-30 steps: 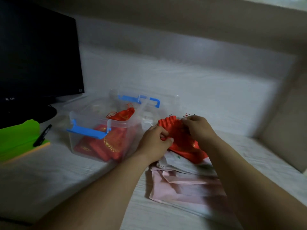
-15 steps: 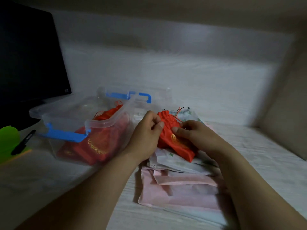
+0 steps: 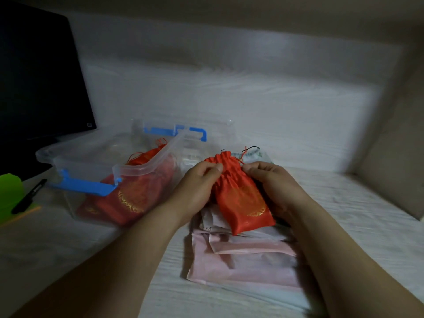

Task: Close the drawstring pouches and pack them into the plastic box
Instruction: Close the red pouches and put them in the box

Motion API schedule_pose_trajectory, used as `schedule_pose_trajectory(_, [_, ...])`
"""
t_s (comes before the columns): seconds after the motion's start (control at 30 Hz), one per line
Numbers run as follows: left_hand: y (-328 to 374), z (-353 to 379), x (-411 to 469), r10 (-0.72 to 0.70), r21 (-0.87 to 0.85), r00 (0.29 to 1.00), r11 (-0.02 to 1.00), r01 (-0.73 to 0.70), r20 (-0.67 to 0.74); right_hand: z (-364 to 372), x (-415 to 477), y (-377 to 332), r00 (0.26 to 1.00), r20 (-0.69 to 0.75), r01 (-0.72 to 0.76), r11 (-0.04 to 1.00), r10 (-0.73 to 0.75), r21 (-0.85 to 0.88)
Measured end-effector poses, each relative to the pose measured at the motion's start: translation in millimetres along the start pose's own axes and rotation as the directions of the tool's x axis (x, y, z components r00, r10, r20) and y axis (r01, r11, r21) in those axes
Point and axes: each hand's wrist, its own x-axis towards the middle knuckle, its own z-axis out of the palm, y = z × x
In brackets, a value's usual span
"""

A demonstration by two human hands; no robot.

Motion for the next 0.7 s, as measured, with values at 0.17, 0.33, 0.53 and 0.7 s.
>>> schedule_pose_trajectory(0.17, [-5.1,-1.5,0.7,0.044,0.227,0.996,0.972,-0.062,0.083,-2.3,0.8,1.0,0.992,-0.110,0.057,0.998,-0.060,-0.037])
schedule_pose_trajectory(0.33, [-2.7,-3.1,-0.2,0.043,0.194,0.998,0.980,-0.050,0.039,-5.0,1.8,1.0,0.983,-0.170,0.060,0.998,-0.065,-0.034])
schedule_pose_trajectory(0.53, [2.9,0.1,-4.7,-0.063,-0.044,0.997,0.997,0.061,-0.045,-16.4,0.3,-1.9,0.999,0.038,-0.031,0.986,0.038,-0.166])
schedule_pose_trajectory(0.7, [3.4,0.6,-6.4,-0.036,-0.052,0.999,0.998,0.034,-0.024,-26.8,5.9,-1.1,0.998,0.048,-0.026,0.968,0.039,-0.249])
